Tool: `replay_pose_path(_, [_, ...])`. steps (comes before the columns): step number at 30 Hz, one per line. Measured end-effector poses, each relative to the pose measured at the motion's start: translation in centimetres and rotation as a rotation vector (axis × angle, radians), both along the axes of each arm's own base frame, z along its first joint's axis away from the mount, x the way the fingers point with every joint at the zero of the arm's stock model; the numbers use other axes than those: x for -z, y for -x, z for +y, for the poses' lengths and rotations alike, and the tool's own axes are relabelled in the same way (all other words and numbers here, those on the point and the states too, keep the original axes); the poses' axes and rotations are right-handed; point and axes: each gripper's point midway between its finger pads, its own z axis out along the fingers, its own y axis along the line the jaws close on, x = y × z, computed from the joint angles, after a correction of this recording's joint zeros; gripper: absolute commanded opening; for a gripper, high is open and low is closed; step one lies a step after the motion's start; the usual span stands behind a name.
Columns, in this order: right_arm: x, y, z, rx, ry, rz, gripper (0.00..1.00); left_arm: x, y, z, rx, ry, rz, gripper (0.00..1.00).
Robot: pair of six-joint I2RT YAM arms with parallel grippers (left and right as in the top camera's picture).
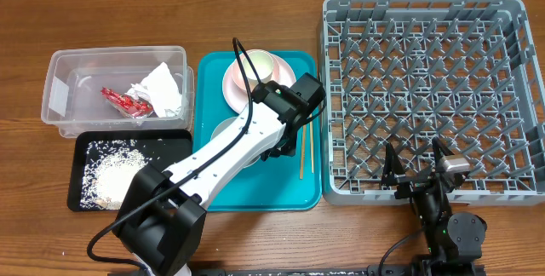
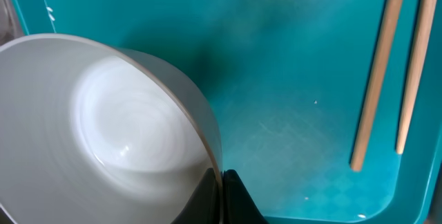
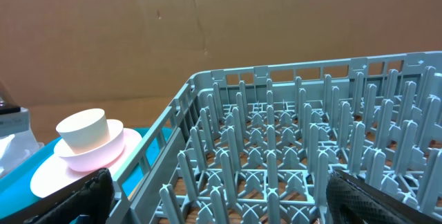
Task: Sort waste into correct bins and load items into the dishwasher
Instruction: 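Carry the emptied grey bowl right onto the teal tray, then release the grey bowl on the tray and retract the left arm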
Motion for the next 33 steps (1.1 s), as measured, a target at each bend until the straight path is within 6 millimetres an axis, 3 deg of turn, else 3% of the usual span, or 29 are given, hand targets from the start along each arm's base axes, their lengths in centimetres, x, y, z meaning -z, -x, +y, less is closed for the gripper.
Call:
replay_pose_path(7, [0.0, 0.0, 0.0, 0.0, 0.0, 0.0, 1.0, 1.2, 0.8, 0.5, -0.007, -0.013, 0.025, 0.04])
replay_pose_path(15, [0.0, 0.0, 0.0, 0.0, 0.0, 0.0, 1.0, 1.3, 1.0, 0.5, -0.013, -0.007, 0.034, 0.37])
replay_pose_path(22, [0.0, 0.0, 0.0, 0.0, 0.0, 0.0, 1.0, 0.9, 2.2, 1.3, -0.015, -0.043, 0.088, 0.37])
replay_pose_path(26, [0.0, 0.0, 0.0, 0.0, 0.0, -0.001, 1.0, -2.3, 1.4, 1.5, -0.029, -0.045, 0.082, 0.38])
replay_pose_path(30, [-0.1, 0.0, 0.0, 0.0, 0.001, -0.004, 1.0, -8.5, -2.1, 2.0, -0.077, 0.029, -0.017, 0.41])
replay_pose_path(32, [-0.1, 0.0, 0.0, 0.0, 0.0, -0.003, 1.0, -11.8, -4.2, 3.3, -0.127, 0.073, -0.092, 0.43])
replay_pose_path(33, [0.0, 0.0, 0.0, 0.0, 0.0, -0.002, 1.0, -13.6, -5.2, 4.7, -0.168, 0.092, -0.126, 0.51])
